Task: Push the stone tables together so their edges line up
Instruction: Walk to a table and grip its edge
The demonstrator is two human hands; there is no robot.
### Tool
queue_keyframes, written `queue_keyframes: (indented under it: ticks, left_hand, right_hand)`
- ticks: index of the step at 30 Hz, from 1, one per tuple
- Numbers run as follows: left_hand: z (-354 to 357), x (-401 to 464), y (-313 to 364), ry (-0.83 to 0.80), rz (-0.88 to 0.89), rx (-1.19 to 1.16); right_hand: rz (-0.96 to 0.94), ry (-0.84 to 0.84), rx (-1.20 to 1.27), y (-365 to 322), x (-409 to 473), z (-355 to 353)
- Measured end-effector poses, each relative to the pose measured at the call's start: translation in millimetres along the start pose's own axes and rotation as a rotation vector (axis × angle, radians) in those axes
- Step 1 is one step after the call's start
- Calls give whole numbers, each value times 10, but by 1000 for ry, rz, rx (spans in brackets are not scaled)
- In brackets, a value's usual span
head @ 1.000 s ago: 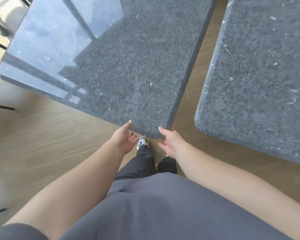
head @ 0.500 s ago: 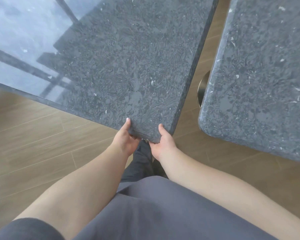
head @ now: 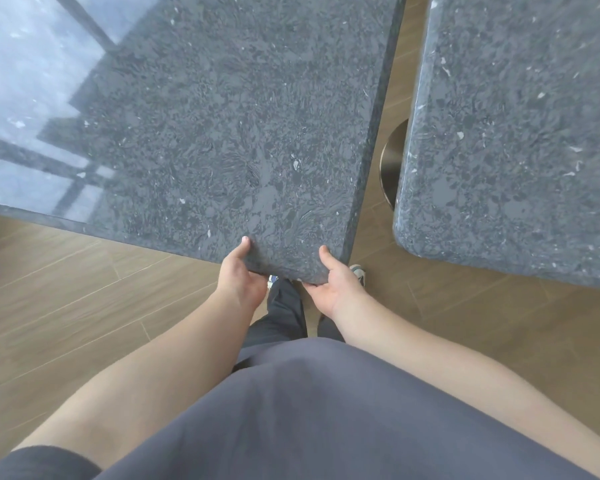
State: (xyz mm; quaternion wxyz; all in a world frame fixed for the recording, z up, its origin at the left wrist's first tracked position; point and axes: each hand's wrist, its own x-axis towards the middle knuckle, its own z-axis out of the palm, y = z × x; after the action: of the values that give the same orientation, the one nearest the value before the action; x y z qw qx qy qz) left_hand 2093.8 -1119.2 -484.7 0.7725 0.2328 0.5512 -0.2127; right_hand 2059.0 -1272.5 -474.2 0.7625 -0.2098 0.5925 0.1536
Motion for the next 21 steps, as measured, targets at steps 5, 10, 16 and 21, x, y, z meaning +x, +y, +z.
queue_keyframes:
  ticks: [5, 10, 16, 21]
  left_hand:
    - [-41, -6, 44, -22, 21, -4]
    - [42, 30, -3, 77, 92, 48]
    - [84, 80, -75, 147, 147, 91]
    - [184, 110, -212, 159, 158, 67]
  right_hand:
    - [25, 16, -26, -34, -33, -7]
    - [67, -2, -55, -78, 24, -48]
    - [79, -18, -114, -146, 3, -74]
    - [85, -37, -143, -341, 7, -139]
